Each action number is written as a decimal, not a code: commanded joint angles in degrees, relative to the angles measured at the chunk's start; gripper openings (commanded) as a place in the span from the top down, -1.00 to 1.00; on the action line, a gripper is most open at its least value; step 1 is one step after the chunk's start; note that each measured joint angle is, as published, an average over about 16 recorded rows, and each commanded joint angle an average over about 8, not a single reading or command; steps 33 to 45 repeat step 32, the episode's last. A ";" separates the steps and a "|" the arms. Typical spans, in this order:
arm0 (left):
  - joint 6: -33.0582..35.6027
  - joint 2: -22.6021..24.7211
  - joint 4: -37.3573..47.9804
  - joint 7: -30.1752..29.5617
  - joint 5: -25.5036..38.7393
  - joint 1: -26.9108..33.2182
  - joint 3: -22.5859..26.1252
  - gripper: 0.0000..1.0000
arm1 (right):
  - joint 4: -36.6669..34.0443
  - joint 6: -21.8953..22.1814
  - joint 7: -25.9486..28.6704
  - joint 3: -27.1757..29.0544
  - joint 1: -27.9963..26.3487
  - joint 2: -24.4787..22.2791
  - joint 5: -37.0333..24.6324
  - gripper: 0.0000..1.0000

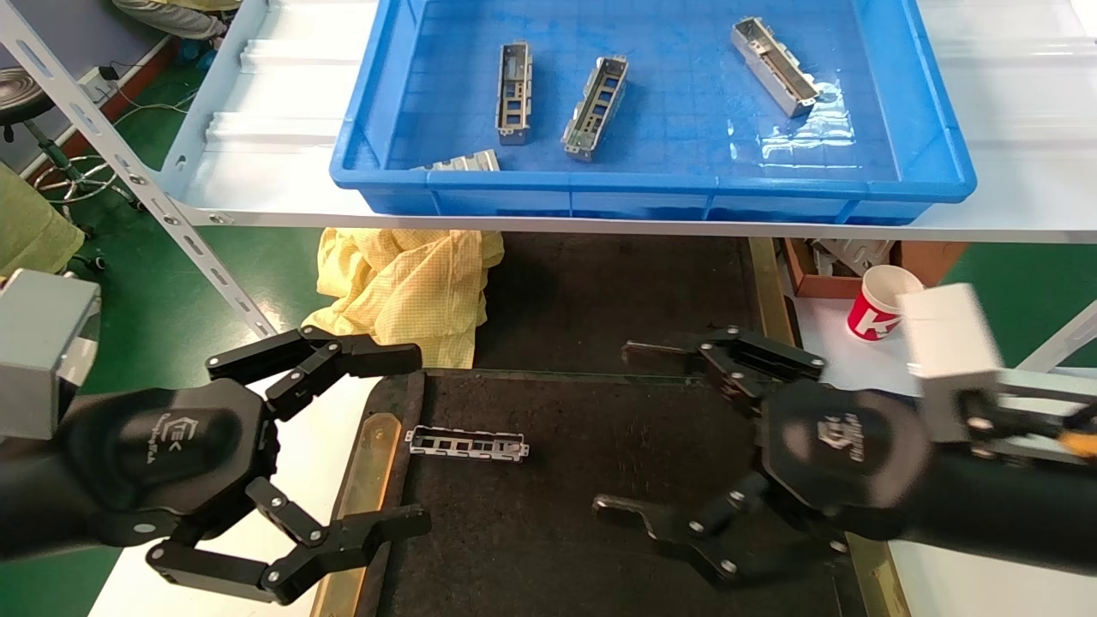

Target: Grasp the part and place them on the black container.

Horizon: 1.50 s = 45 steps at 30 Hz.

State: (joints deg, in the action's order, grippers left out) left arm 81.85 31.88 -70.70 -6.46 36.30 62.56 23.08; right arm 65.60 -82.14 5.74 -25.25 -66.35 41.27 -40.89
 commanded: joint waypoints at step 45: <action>-0.01 -0.01 0.01 0.00 -0.01 -0.01 0.00 -1.00 | 8.39 -3.75 5.12 9.73 5.05 -6.58 -1.13 -1.00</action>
